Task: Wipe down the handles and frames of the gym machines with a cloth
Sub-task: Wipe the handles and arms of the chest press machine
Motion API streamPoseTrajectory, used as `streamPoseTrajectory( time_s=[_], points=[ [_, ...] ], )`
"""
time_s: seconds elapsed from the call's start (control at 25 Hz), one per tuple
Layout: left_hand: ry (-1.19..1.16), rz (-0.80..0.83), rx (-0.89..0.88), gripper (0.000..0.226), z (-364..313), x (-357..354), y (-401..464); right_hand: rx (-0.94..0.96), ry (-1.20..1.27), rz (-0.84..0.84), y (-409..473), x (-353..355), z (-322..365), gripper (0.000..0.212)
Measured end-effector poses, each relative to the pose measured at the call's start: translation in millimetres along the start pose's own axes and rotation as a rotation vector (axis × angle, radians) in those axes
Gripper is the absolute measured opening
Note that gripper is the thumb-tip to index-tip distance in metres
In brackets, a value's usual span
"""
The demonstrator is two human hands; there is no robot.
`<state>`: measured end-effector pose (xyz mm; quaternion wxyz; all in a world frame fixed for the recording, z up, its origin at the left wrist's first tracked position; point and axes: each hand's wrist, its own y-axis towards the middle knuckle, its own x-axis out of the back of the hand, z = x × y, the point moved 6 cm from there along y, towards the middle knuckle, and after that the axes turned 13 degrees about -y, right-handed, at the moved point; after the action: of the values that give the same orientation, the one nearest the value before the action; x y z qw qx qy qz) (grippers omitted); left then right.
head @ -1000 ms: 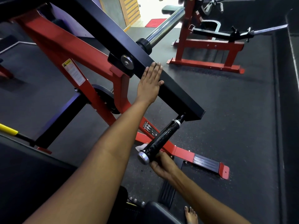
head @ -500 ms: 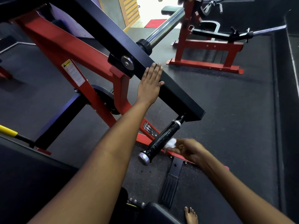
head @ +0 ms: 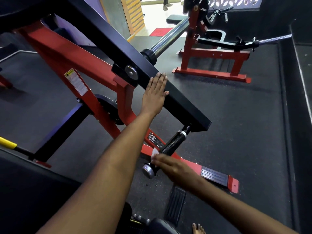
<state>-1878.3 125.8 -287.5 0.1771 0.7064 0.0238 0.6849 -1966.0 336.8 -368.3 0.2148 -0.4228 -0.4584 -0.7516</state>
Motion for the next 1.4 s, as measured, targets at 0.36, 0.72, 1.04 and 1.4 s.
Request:
streamPoseTrajectory(
  time_s=[0.36, 0.72, 1.04, 1.4],
  points=[
    [0.007, -0.004, 0.003, 0.057, 0.9, 0.8, 0.4, -0.327, -0.029, 0.207, 40.8, -3.6, -37.3, 0.025],
    [0.025, 0.002, 0.008, 0.058, 1.2, -0.7, 1.7, -0.021, 0.124, -0.033, -36.8, 6.4, 8.7, 0.026],
    [0.012, 0.012, 0.015, 0.058, 2.3, -3.6, 3.0, -1.749, 1.43, -0.376, -35.7, -52.6, -100.2, 0.02],
    [0.012, 0.002, 0.014, 0.058, 3.8, -4.8, 2.4, -1.555, 1.771, 0.024, -29.2, -54.4, 12.5, 0.026]
  ],
)
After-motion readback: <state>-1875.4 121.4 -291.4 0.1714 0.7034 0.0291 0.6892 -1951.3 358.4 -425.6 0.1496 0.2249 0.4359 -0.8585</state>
